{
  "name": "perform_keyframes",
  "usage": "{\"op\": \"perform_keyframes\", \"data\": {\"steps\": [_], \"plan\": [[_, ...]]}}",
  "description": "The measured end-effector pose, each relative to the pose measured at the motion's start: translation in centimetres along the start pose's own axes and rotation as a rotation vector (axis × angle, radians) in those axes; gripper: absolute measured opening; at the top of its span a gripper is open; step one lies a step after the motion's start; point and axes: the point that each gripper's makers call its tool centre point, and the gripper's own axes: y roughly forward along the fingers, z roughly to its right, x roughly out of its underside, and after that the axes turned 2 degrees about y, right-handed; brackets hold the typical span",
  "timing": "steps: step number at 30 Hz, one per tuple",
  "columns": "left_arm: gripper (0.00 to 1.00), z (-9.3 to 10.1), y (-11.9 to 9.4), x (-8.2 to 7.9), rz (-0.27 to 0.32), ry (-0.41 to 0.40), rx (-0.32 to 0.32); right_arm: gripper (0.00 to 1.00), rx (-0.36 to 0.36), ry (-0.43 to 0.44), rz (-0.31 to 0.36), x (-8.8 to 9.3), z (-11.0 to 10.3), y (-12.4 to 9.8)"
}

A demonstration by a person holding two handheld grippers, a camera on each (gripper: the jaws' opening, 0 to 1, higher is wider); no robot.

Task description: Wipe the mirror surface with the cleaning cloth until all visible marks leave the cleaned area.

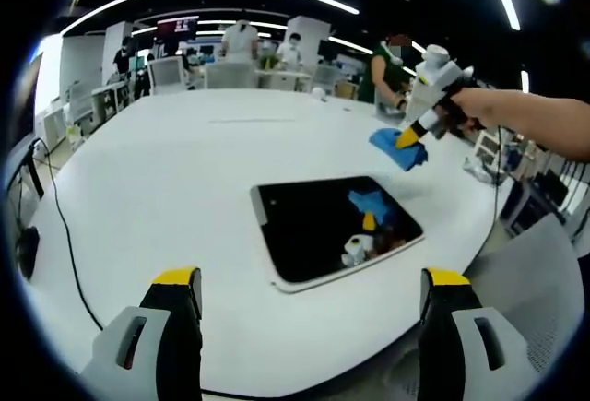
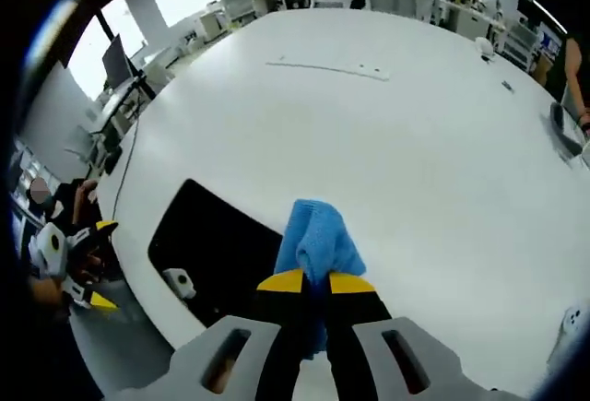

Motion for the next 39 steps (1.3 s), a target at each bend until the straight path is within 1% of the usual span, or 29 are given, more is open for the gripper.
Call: {"op": "perform_keyframes", "data": {"steps": [5,10,16,19,22,25,27,29,32,35,39], "plan": [[0.99,0.1,0.0,0.0,-0.002,0.002,0.001,0.02,0.013,0.028,-0.013,1.3,1.1,-0.6],[0.99,0.1,0.0,0.1,-0.004,0.002,0.003,0.02,0.027,0.054,-0.021,2.5,2.4,-0.5],[0.98,0.0,-0.1,0.2,-0.008,0.002,-0.002,0.02,0.044,0.09,-0.048,4.2,3.8,0.9],[0.98,-0.1,-0.1,0.2,-0.009,0.005,-0.004,0.02,0.061,0.088,-0.057,5.1,4.4,1.7],[0.98,-0.1,-0.1,0.2,-0.011,0.01,-0.004,0.02,0.06,0.113,-0.082,6.2,4.8,2.5],[0.97,-0.2,-0.1,0.2,-0.012,0.014,-0.008,0.02,0.059,0.112,-0.095,6.9,4.8,3.1],[0.97,-0.2,-0.1,0.2,-0.012,0.014,-0.01,0.03,0.064,0.092,-0.099,7.3,4.8,3.5],[0.97,-0.2,-0.1,0.2,-0.014,0.014,-0.01,0.03,0.084,0.061,-0.095,7.2,5.4,3.8],[0.97,-0.2,-0.1,0.3,-0.015,0.016,-0.011,0.04,0.09,0.036,-0.092,7.2,5.4,3.8],[0.97,-0.2,-0.1,0.3,-0.016,0.015,-0.01,0.05,0.111,-0.025,-0.085,7.0,5.7,3.7],[0.97,-0.1,-0.1,0.3,-0.018,0.016,-0.008,0.08,0.12,-0.042,-0.077,6.9,5.9,3.7]]}}
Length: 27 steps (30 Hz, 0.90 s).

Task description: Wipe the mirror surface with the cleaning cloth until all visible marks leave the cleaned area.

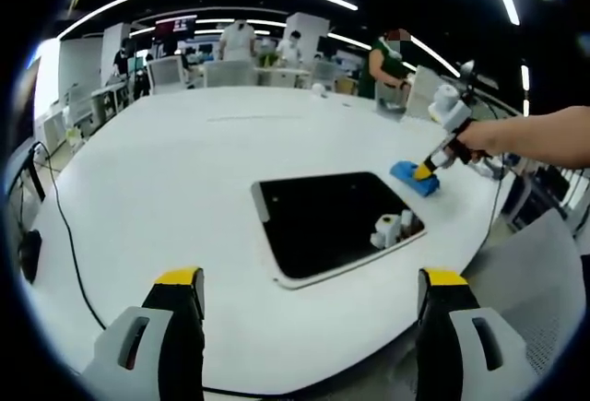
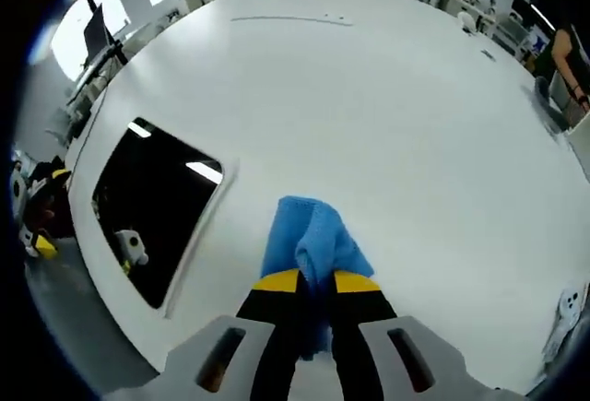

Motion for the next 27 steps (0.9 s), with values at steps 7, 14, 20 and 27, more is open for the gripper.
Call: {"op": "perform_keyframes", "data": {"steps": [7,14,20,27], "plan": [[0.97,0.1,0.1,0.1,-0.004,0.002,0.005,0.21,-0.005,-0.031,0.022,-0.1,-0.2,-0.2],[0.97,0.1,0.1,0.1,-0.007,0.003,0.009,0.52,-0.014,-0.046,0.047,-0.1,0.2,0.7],[0.97,0.2,0.1,0.2,-0.011,0.004,0.01,0.56,-0.012,-0.02,0.079,-0.3,0.0,0.6],[0.97,0.3,0.2,0.1,-0.012,0.039,0.009,0.69,-0.072,0.053,0.139,-1.4,-1.1,-0.2]]}}
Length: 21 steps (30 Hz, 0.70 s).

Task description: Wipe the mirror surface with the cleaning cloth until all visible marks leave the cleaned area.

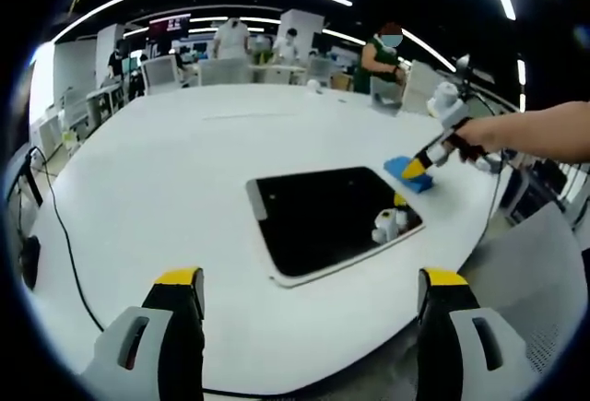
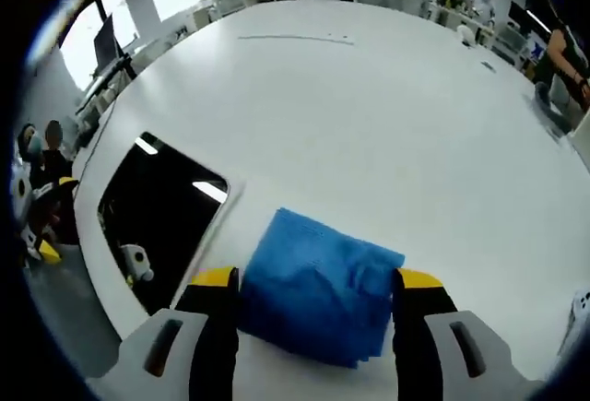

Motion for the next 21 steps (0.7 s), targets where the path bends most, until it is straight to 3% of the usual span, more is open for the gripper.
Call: {"op": "perform_keyframes", "data": {"steps": [4,8,10,11,14,17,19,21], "plan": [[0.98,0.0,-0.1,0.0,0.006,-0.01,0.001,0.74,-0.036,-0.014,0.127,-2.2,-1.1,-2.1],[0.97,0.0,-0.2,-0.5,0.027,0.0,0.002,0.88,-0.049,-0.066,0.216,-3.0,-1.4,-4.4],[0.96,0.2,-0.2,-2.5,0.12,0.091,0.0,0.95,-0.016,-0.133,0.277,-3.6,-0.8,-5.3],[0.97,0.7,-0.3,-2.7,0.136,0.101,0.016,0.98,-0.008,-0.155,0.31,-3.8,-0.7,-5.9],[0.99,-0.3,-0.1,-0.7,0.028,0.002,-0.018,1.0,0.024,-0.146,0.341,-2.3,-0.5,-7.7],[0.99,0.2,-0.3,-1.4,0.074,0.02,0.015,1.0,0.051,-0.188,0.456,-2.0,-0.3,-8.9],[0.99,-0.1,-0.4,-1.4,0.072,0.026,-0.007,1.0,0.047,-0.169,0.491,-0.8,-0.4,-8.9],[0.99,-0.8,-0.5,-1.5,0.082,0.007,-0.047,1.0,0.047,-0.186,0.483,0.3,-0.4,-8.7]]}}
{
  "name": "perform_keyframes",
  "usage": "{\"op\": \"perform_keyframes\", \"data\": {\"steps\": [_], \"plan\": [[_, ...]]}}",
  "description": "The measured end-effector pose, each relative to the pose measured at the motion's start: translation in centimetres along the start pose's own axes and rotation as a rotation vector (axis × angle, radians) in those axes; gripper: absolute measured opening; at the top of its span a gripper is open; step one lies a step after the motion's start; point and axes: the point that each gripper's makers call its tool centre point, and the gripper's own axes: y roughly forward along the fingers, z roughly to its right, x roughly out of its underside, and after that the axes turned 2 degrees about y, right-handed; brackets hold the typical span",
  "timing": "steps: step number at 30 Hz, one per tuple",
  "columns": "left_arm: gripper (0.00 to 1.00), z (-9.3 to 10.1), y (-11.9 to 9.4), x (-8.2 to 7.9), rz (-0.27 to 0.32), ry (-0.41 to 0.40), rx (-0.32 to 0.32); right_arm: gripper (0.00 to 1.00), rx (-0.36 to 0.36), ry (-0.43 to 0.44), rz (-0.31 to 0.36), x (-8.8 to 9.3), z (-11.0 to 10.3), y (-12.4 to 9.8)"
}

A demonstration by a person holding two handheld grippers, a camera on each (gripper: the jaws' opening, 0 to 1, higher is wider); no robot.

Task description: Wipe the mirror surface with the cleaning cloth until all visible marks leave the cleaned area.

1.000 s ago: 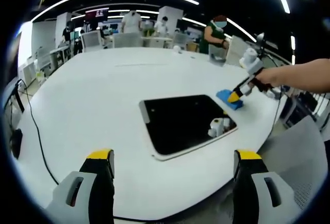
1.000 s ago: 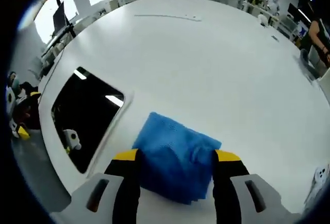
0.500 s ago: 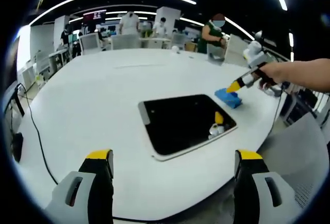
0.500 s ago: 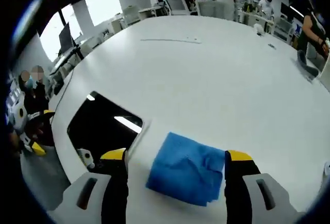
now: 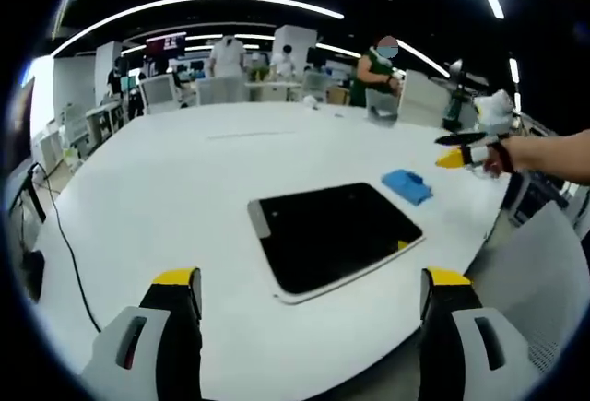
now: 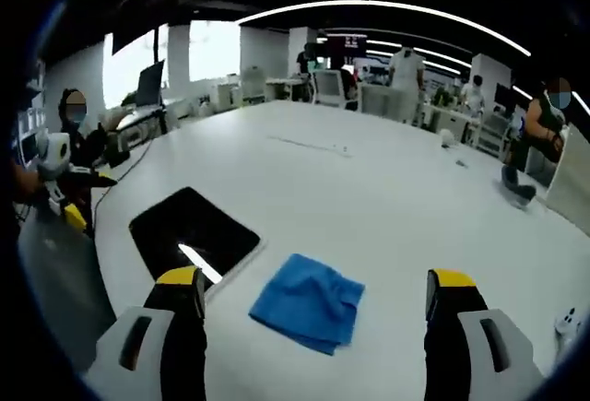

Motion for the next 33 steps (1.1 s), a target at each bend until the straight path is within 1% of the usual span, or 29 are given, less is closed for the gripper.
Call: {"op": "perform_keyframes", "data": {"steps": [1,3,4,5,6,7,10,11,14,15,17,20,26,28,33], "plan": [[0.99,-0.5,-0.2,0.2,-0.004,-0.013,-0.023,1.0,-0.006,-0.019,-0.009,0.6,-0.2,-0.2],[0.99,-0.6,-0.4,0.6,-0.009,-0.041,-0.027,1.0,0.003,-0.015,-0.02,1.2,-0.2,-0.9],[0.99,-0.5,-0.4,0.8,-0.021,-0.038,-0.029,1.0,0.008,-0.002,-0.017,1.3,-0.3,-1.2],[0.99,-0.5,-0.4,1.3,-0.047,-0.03,-0.027,1.0,0.026,0.022,-0.002,1.2,-0.3,-1.8],[0.99,-0.2,-0.3,1.3,-0.05,-0.027,-0.018,1.0,0.037,0.023,0.008,1.2,-0.3,-2.1],[0.99,0.0,-0.3,1.2,-0.047,-0.013,-0.011,1.0,0.05,0.026,0.014,1.4,-0.4,-2.5],[0.99,-0.3,-0.3,0.8,-0.027,0.006,-0.022,1.0,0.072,0.019,0.014,2.0,-0.8,-3.2],[0.99,-0.4,-0.4,0.8,-0.024,0.006,-0.028,1.0,0.077,0.028,0.016,2.2,-1.0,-3.5],[0.99,-0.5,-0.5,0.6,-0.011,0.001,-0.035,1.0,0.072,0.067,0.044,2.0,-1.6,-4.3],[0.99,-0.6,-0.5,0.6,-0.007,-0.004,-0.037,1.0,0.075,0.067,0.044,2.0,-1.6,-4.4],[0.99,-0.7,-0.4,0.4,0.002,-0.039,-0.039,1.0,0.081,0.069,0.047,2.0,-1.8,-4.5],[0.99,-0.5,-0.4,0.2,0.008,-0.024,-0.035,1.0,0.083,0.079,0.045,2.3,-2.1,-4.2],[0.99,-0.6,-0.4,0.1,0.014,-0.037,-0.04,1.0,0.069,0.086,0.045,2.4,-3.2,-3.6],[0.99,-0.5,-0.4,0.1,0.012,-0.027,-0.037,1.0,0.071,0.051,0.039,2.5,-3.2,-3.5],[0.99,-0.5,-0.4,0.2,0.005,-0.026,-0.034,1.0,0.068,0.06,0.041,2.7,-3.1,-3.2]]}}
